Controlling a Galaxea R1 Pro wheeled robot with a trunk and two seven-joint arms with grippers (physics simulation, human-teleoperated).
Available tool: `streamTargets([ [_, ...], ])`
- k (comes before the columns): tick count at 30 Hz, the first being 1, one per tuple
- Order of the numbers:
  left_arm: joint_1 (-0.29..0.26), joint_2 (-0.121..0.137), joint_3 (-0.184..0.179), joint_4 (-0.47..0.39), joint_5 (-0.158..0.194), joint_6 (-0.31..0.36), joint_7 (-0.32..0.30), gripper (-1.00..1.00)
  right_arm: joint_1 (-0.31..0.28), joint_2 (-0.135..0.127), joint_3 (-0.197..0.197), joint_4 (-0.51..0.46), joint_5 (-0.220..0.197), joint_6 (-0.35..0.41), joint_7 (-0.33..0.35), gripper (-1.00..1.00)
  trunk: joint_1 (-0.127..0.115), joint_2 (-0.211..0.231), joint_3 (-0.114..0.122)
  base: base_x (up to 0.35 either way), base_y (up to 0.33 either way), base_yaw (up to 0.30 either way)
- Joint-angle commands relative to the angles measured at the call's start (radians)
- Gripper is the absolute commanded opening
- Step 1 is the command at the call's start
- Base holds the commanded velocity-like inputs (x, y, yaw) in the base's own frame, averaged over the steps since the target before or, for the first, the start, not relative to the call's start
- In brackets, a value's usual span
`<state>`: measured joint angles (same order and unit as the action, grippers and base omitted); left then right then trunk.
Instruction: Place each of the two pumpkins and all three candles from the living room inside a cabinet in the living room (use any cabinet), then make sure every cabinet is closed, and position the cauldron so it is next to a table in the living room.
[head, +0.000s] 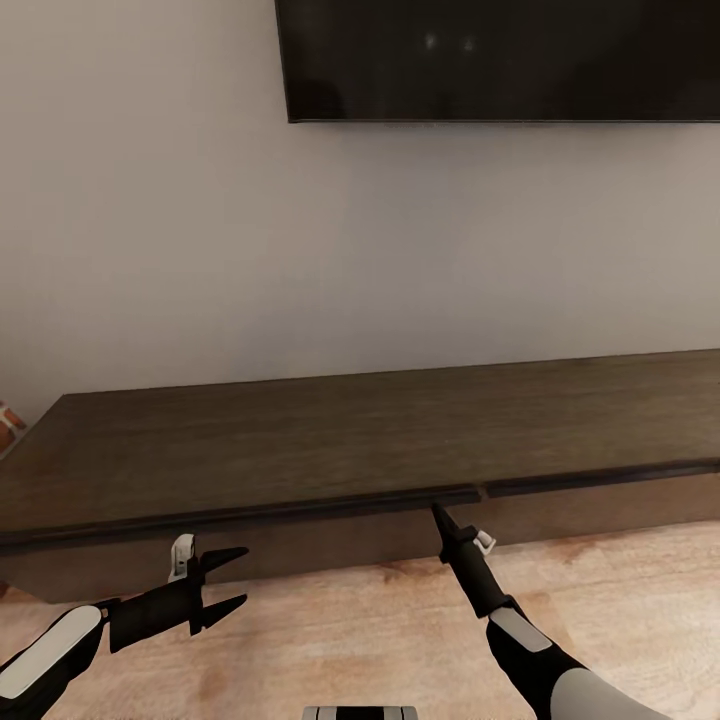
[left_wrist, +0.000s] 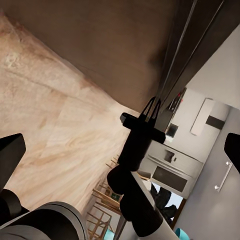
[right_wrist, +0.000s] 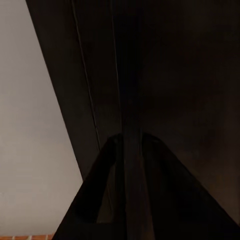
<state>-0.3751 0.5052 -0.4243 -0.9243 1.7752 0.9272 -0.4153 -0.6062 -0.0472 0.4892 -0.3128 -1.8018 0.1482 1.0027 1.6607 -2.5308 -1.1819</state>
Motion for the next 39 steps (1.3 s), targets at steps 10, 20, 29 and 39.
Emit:
streamTargets([
  [10, -0.001, 0.001, -0.004, 0.001, -0.002, -0.001, -0.007, 1.0, -0.001, 0.0, 0.003, -0.008, -0.013, 0.016, 0.027, -1.0, 0.0, 0.0, -0.001, -0.001, 0.0, 0.0],
  [20, -0.001, 0.001, -0.004, 0.001, -0.002, -0.001, -0.008, 1.0, -0.001, 0.0, 0.003, -0.008, -0.013, 0.015, 0.027, -1.0, 0.0, 0.0, -0.001, 0.0, 0.0, 0.0],
  [29, -0.001, 0.001, -0.004, 0.001, -0.002, -0.001, -0.008, 1.0, -0.001, 0.0, 0.003, -0.008, -0.013, 0.016, 0.027, -1.0, 0.0, 0.0, -0.001, 0.0, 0.0, 0.0],
  [39, -0.001, 0.001, -0.004, 0.001, -0.002, -0.001, -0.008, 1.0, -0.001, 0.0, 0.003, -0.008, -0.012, 0.015, 0.027, -1.0, 0.0, 0.0, -0.001, -0.052, 0.0, 0.0],
])
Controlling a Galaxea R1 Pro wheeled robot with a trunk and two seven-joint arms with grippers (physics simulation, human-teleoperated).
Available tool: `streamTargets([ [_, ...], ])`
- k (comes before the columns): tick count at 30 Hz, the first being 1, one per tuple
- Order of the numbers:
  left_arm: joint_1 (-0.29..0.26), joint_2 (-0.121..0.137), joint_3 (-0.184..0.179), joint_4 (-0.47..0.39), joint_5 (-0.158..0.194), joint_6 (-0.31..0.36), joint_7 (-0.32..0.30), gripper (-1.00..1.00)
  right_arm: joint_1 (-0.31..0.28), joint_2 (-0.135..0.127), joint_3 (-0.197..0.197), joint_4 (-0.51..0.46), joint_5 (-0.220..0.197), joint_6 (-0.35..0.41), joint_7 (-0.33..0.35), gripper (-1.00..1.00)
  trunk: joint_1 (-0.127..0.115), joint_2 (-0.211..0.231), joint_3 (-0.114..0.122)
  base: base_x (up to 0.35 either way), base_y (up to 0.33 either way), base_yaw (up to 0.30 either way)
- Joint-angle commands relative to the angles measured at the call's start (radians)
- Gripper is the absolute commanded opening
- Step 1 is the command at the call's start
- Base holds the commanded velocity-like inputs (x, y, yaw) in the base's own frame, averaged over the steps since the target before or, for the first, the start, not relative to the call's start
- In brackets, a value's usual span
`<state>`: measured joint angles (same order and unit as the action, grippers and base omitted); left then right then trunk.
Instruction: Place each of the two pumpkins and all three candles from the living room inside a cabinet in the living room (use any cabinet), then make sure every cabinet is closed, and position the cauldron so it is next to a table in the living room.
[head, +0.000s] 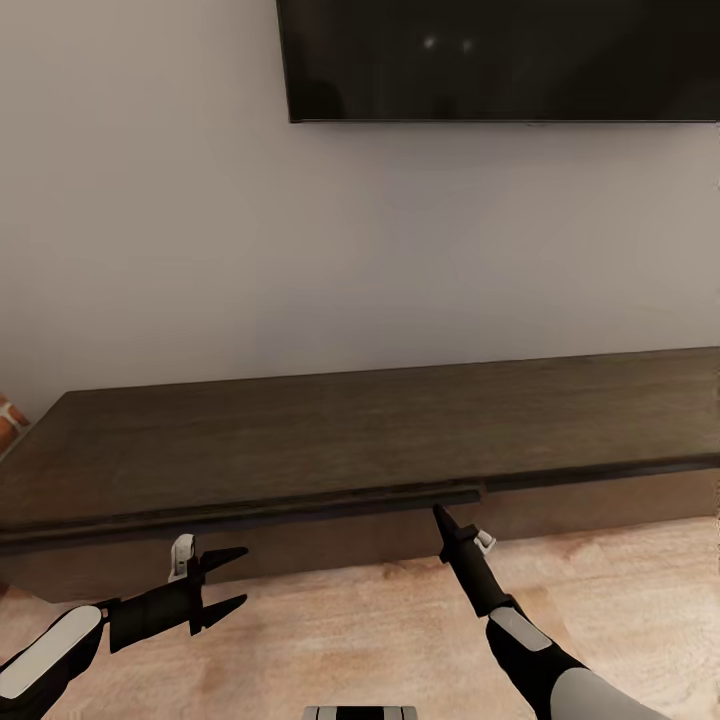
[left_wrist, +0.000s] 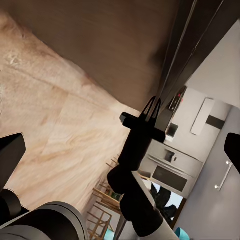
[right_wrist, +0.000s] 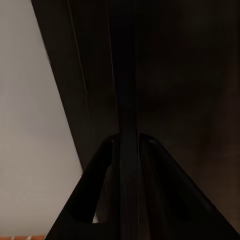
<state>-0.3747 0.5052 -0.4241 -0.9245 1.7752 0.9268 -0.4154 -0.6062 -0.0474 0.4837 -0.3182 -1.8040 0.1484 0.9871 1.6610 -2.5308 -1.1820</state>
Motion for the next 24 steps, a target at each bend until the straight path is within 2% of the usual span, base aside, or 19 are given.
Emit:
streamTargets([
  [1, -0.001, 0.001, -0.004, 0.001, -0.002, 0.0, -0.008, 1.0, -0.001, 0.0, 0.009, -0.002, -0.01, 0.015, 0.042, -1.0, -0.001, 0.0, -0.001, -0.191, 0.0, 0.0],
  [6, -0.001, 0.001, -0.004, 0.001, -0.002, 0.0, -0.008, 1.0, -0.001, 0.0, 0.009, -0.002, -0.01, 0.014, 0.042, -1.0, -0.001, 0.0, -0.001, -0.094, 0.0, 0.0],
  [24, -0.001, 0.001, -0.004, 0.001, -0.002, 0.0, -0.008, 1.0, -0.001, -0.002, 0.009, -0.003, -0.01, 0.016, 0.032, -1.0, -0.001, 0.0, -0.001, -0.002, 0.0, 0.0],
])
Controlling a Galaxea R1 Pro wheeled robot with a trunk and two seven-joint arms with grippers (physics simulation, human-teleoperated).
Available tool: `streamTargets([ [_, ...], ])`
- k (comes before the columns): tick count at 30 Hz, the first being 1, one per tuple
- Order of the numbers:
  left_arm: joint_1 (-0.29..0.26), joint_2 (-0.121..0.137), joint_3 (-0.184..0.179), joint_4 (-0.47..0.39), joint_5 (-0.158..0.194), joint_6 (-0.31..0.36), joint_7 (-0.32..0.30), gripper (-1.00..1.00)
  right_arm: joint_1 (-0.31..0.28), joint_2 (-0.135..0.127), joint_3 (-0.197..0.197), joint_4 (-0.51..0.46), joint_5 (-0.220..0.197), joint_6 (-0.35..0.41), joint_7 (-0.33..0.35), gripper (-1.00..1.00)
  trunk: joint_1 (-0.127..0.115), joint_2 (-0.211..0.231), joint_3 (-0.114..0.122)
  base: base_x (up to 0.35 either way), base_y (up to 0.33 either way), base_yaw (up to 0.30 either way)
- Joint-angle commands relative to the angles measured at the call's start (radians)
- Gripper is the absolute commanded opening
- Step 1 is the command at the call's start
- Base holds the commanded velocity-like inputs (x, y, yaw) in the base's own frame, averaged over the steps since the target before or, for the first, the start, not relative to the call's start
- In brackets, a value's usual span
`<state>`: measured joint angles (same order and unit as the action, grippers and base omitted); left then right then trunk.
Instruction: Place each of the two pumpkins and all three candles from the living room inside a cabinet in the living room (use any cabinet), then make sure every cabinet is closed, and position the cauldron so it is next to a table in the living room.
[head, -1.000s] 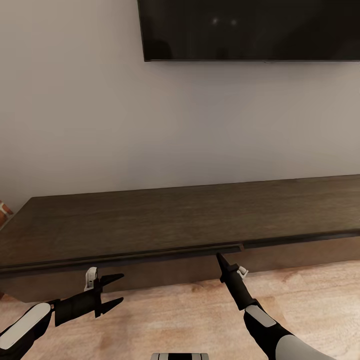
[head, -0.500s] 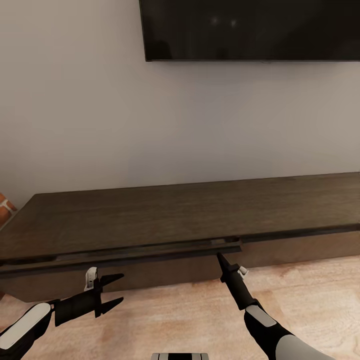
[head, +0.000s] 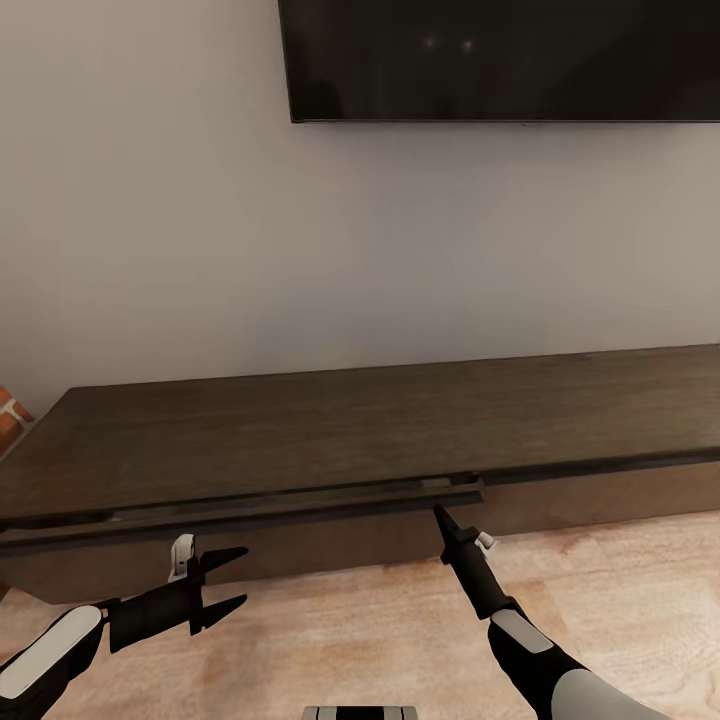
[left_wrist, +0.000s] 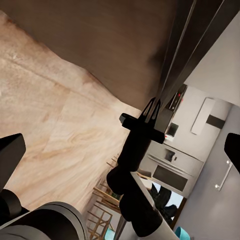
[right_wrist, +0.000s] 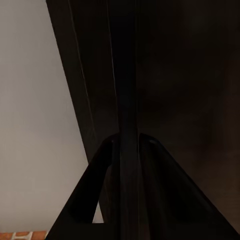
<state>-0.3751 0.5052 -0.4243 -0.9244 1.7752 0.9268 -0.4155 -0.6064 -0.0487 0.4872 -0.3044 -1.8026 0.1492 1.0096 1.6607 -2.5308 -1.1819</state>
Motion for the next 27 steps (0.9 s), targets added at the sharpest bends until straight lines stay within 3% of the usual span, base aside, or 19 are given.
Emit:
streamTargets([
  [1, -0.001, 0.001, -0.004, 0.001, -0.002, 0.0, -0.008, 1.0, -0.001, 0.0, 0.005, -0.017, -0.012, 0.015, 0.009, -1.0, 0.0, 0.0, -0.001, 0.0, 0.0, 0.0],
  [27, -0.001, 0.001, -0.004, 0.001, -0.002, 0.0, -0.008, 1.0, -0.001, -0.004, 0.004, -0.018, -0.013, 0.024, -0.005, -1.0, 0.0, 0.0, -0.001, 0.0, 0.0, 0.0],
])
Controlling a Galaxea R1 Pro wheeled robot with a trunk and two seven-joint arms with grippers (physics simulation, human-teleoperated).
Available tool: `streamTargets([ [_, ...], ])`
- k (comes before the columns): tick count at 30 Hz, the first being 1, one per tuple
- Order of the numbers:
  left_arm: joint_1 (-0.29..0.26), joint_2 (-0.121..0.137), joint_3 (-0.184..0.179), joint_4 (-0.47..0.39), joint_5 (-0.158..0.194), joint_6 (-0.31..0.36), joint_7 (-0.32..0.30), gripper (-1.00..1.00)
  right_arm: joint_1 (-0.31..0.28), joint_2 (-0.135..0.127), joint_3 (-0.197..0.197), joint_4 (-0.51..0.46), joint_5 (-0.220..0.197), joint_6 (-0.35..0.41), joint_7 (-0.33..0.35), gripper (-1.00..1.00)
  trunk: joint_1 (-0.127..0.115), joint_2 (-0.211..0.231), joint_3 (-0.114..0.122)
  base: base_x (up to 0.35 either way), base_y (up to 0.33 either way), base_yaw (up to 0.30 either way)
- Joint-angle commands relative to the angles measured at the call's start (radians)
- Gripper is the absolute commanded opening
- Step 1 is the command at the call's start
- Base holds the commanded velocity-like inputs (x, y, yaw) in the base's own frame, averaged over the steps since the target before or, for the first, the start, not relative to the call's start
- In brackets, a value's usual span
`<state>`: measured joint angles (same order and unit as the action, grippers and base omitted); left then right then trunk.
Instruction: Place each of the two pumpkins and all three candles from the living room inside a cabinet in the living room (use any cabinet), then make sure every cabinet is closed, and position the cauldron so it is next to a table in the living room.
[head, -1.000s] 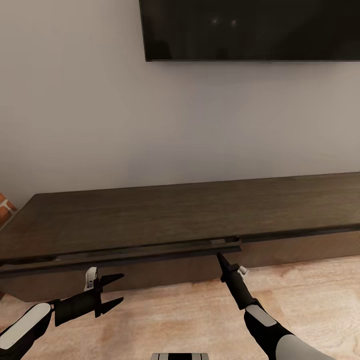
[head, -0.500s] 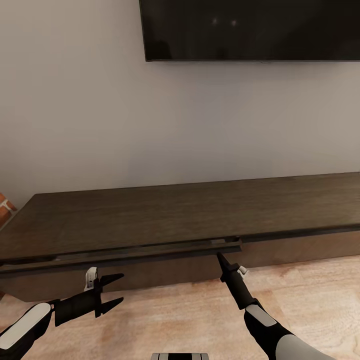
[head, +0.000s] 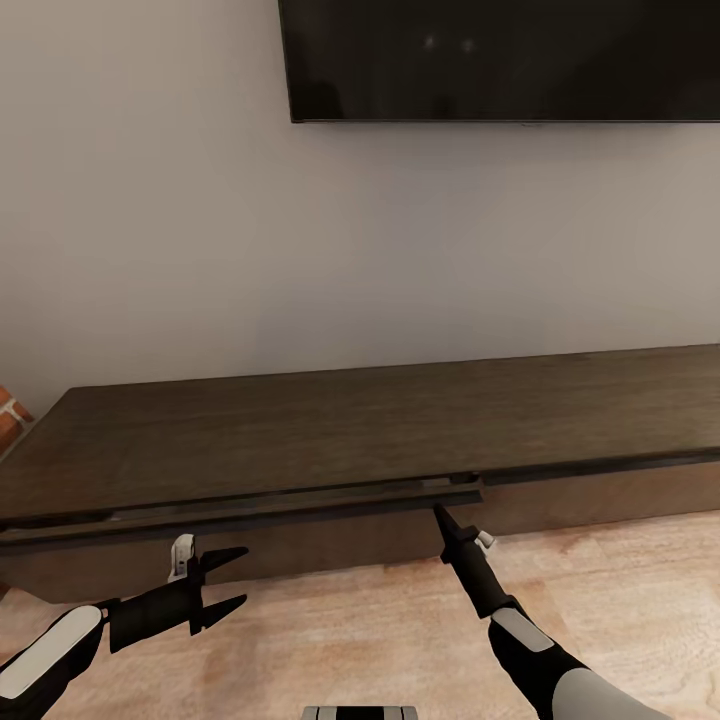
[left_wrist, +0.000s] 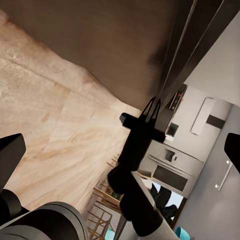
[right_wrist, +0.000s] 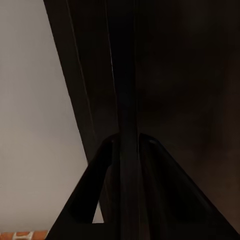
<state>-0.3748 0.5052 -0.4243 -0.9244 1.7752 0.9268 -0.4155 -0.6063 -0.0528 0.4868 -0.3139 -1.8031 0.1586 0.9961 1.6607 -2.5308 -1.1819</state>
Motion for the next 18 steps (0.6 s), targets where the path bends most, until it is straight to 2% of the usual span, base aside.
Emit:
streamTargets([
  [1, -0.001, 0.001, -0.004, 0.001, -0.002, 0.0, -0.008, 1.0, -0.001, -0.001, 0.004, -0.009, -0.014, 0.015, -0.003, -1.0, 0.0, 0.0, -0.001, 0.0, 0.0, 0.0],
  [6, -0.001, 0.001, -0.004, 0.001, -0.002, 0.0, -0.008, 1.0, -0.001, -0.001, 0.002, -0.008, -0.016, 0.014, -0.039, -1.0, 0.0, 0.0, -0.001, 0.0, 0.0, 0.0],
  [18, -0.001, 0.001, -0.004, 0.001, -0.002, 0.0, -0.008, 1.0, -0.001, 0.0, -0.005, -0.008, -0.018, 0.008, -0.042, -1.0, 0.0, 0.0, -0.001, -0.068, 0.0, 0.0],
])
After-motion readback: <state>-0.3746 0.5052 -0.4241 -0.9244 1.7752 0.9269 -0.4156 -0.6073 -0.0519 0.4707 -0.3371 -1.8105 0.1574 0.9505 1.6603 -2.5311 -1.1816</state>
